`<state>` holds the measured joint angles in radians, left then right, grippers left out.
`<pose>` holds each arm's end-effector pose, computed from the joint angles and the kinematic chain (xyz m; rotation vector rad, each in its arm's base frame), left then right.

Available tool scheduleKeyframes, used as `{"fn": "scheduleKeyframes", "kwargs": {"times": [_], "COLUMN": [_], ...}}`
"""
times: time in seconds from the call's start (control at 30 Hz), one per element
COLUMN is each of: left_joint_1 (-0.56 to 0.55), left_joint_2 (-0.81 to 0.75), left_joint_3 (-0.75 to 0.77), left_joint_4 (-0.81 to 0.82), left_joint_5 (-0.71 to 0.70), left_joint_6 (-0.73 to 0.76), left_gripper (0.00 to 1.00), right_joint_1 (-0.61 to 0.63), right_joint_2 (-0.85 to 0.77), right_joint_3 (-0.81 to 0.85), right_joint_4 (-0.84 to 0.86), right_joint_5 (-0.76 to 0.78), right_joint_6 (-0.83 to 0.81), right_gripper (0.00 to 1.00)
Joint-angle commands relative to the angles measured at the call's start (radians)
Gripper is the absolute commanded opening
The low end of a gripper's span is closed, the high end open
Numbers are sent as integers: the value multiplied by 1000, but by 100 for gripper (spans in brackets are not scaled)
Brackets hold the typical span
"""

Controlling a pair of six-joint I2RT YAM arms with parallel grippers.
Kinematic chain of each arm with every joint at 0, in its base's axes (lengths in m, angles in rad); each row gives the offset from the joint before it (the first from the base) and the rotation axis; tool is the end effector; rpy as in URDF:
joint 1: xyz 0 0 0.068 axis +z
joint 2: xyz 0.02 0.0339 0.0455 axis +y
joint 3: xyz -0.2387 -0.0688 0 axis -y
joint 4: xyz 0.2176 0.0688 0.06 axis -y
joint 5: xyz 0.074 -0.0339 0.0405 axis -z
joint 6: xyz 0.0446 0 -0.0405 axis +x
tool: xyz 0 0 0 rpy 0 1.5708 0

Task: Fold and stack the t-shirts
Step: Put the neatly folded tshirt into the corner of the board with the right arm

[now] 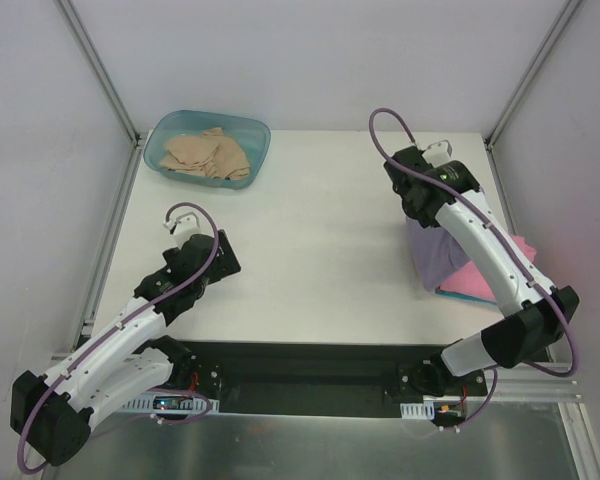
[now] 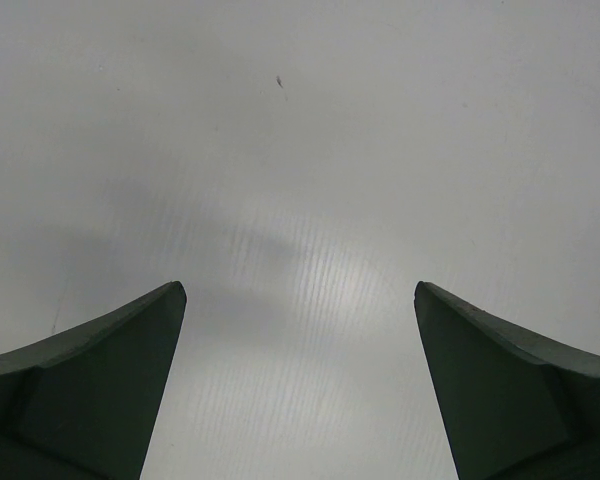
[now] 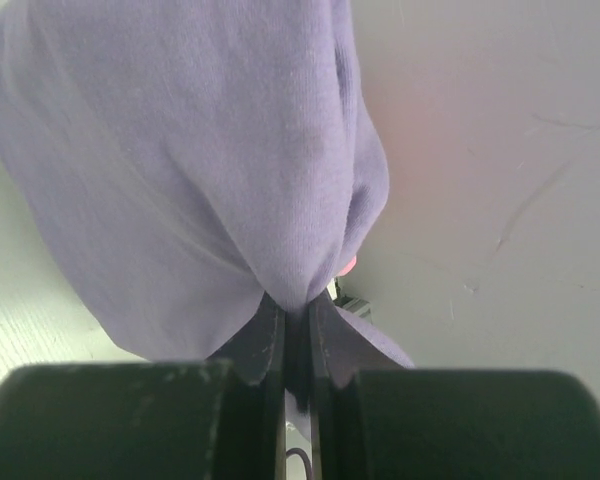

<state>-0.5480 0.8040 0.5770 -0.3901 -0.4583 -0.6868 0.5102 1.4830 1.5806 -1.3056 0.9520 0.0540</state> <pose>0.1578 -0.0732 0.2289 -0.3999 2.0870 -0.2297 0.2317 0.0881 0.3388 -0.3142 2.3341 -1.0413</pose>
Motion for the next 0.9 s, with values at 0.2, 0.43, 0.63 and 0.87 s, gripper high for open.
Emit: {"fn": "scheduleKeyframes", "kwargs": {"times": [0.2,0.43,0.63,0.87], "left_joint_1": [16,23,28,31], "left_joint_2": [4,27,47,66], "left_joint_3": [17,23,24,27], "left_joint_4": [-6,-4,-4,-3], "left_joint_5": [-42,-46,-40,-36], "left_joint_6": [17,16,15,10], "left_gripper": [99,99,99,99], "right_joint_1": [-96,-185,-305,-432], "right_joint_2": [-73,-105,-101,-92], "right_joint_3": [203,141,-2,-45], "right_joint_4": [-21,5,101,137], "right_joint_5": [-2,-114,-246,-271], "right_joint_6": [-158,-169,-160,-158], "right_gripper": [1,1,1,1]}}
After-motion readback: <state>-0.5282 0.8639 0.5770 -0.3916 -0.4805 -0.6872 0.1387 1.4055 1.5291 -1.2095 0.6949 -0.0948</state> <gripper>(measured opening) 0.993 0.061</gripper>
